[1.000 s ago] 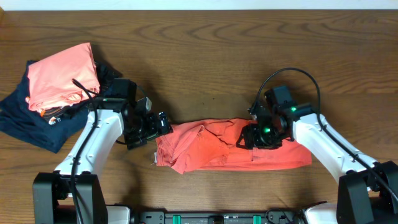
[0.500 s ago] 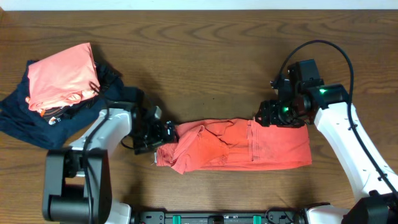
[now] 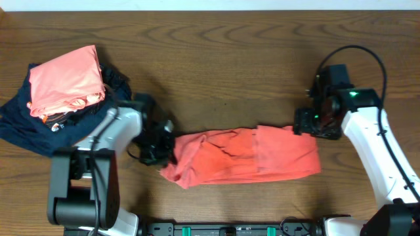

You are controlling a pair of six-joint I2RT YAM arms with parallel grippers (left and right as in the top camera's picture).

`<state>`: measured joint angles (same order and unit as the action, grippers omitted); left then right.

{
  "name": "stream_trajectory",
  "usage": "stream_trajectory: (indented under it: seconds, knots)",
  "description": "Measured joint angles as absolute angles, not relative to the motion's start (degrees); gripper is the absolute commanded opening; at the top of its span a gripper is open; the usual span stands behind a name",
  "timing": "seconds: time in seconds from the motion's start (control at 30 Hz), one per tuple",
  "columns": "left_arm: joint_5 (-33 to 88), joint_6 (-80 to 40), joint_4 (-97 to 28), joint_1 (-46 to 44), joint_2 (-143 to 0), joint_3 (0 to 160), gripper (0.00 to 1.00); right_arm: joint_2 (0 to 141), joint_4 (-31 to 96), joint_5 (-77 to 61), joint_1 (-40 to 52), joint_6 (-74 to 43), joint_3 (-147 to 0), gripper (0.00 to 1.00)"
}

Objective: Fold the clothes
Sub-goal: 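Fold the left end of the strip rightward with the left gripper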

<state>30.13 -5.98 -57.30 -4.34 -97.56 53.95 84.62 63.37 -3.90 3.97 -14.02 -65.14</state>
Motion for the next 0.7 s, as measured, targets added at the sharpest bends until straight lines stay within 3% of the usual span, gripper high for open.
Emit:
stream_trajectory:
  seconds: [0.2,0.33,0.47,0.7]
  knots:
    - [25.1,-7.0,-72.3,3.0,-96.4,67.5,0.06,84.6,64.0,-1.3,-2.3,-13.8,-65.1,0.68]
    - [28.8,-9.2,-76.5,2.0,-95.5,72.2,0.06,84.6,64.1,-0.6,-3.3,-13.0,-65.1,0.68]
    - [34.7,-11.9,-72.8,-4.4,-94.8,72.5,0.06,84.6,64.1,-0.6,-3.3,-12.5,-65.1,0.68]
    - [38.5,-21.8,-53.4,-24.4,-94.8,72.6,0.06,84.6,64.2,-0.5,-3.3,-12.4,-65.1,0.68]
